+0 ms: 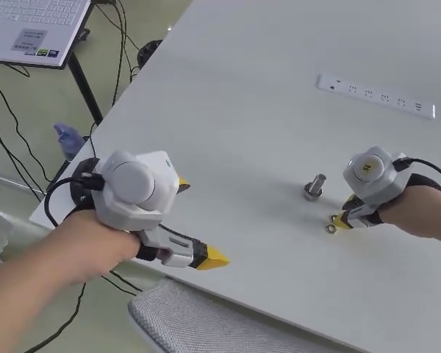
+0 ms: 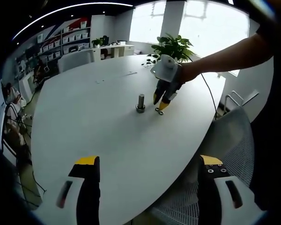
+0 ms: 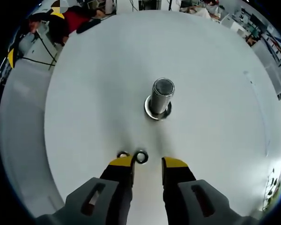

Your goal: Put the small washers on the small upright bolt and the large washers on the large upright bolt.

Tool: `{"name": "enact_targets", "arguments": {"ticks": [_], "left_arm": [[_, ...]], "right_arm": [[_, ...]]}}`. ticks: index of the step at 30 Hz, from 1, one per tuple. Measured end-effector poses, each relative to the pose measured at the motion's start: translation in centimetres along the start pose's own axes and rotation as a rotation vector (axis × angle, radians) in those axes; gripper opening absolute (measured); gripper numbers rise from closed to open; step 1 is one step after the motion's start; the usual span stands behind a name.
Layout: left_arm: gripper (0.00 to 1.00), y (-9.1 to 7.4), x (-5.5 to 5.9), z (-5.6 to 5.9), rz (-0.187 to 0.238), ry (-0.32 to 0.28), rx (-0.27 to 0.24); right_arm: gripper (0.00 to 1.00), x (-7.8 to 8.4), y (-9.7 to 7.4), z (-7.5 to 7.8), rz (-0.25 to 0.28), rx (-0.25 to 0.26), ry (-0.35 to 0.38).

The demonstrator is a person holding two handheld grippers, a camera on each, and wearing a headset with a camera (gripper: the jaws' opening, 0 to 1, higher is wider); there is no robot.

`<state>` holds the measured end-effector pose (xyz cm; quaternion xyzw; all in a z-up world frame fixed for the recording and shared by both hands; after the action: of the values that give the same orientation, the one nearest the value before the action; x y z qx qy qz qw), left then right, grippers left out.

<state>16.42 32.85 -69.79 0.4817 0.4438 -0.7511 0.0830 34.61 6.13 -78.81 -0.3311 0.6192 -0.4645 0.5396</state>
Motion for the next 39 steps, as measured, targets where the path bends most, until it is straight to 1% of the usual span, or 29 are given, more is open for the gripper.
{"name": "enact_targets", "arguments": {"ticks": [2,4,8,10,13,17,20,22,24,25,27,34,39], "left_arm": [[0.86,0.00,0.15,0.02,-0.003,-0.001,0.001],[0.85,-0.04,0.20,0.12,-0.007,-0.003,0.002],[0.85,-0.08,0.26,0.04,-0.006,-0.004,0.000],[0.85,-0.12,0.31,-0.01,-0.008,-0.005,-0.002],[0.84,-0.21,0.39,0.02,-0.012,-0.005,-0.003],[0.83,-0.34,0.60,0.07,-0.014,-0.010,-0.005],[0.83,-0.36,0.72,0.12,-0.016,-0.009,-0.005],[0.83,-0.38,0.74,0.17,-0.016,-0.011,-0.005],[0.83,-0.37,0.74,0.23,-0.012,-0.014,-0.005],[0.83,-0.38,0.77,0.23,-0.015,-0.014,-0.005],[0.83,-0.40,0.81,0.23,-0.021,-0.009,-0.006],[0.82,-0.44,0.84,0.47,-0.019,-0.012,-0.007],[0.82,-0.44,0.81,0.57,-0.012,-0.015,-0.005]], "right_arm": [[0.23,-0.10,0.01,-0.19,-0.005,-0.006,-0.019],[0.23,-0.14,0.03,-0.30,-0.005,-0.014,-0.023],[0.23,-0.23,0.05,-0.29,-0.009,-0.013,-0.025],[0.23,-0.30,0.06,-0.22,-0.013,-0.009,-0.040],[0.23,-0.32,0.07,0.17,-0.017,0.006,-0.024],[0.23,-0.36,0.07,-0.08,-0.015,-0.002,-0.031],[0.23,-0.13,0.30,-0.50,-0.025,-0.014,-0.035],[0.22,-0.16,0.21,-0.48,-0.021,-0.015,-0.025],[0.22,-0.18,0.28,-0.48,-0.025,-0.010,-0.036],[0.22,-0.10,0.36,-0.52,-0.035,-0.010,-0.043],[0.20,-0.26,0.38,-0.49,-0.032,-0.013,-0.039],[0.20,-0.37,0.33,-0.26,-0.032,-0.015,-0.032],[0.16,-0.56,0.41,-0.12,-0.037,-0.008,-0.031]]}}
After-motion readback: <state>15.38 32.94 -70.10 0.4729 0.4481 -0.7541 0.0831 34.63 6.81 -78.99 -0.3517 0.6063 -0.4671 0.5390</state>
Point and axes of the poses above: the centre of the closed fingertips' face, and the gripper's own axes: y roughly forward along the fingers, z roughly to its right, x roughly out of its underside, the point moved 8 cm from there along -y, roughly backward along the fingers, and after that the axes turned 6 degrees about z, right-handed, at the moved point
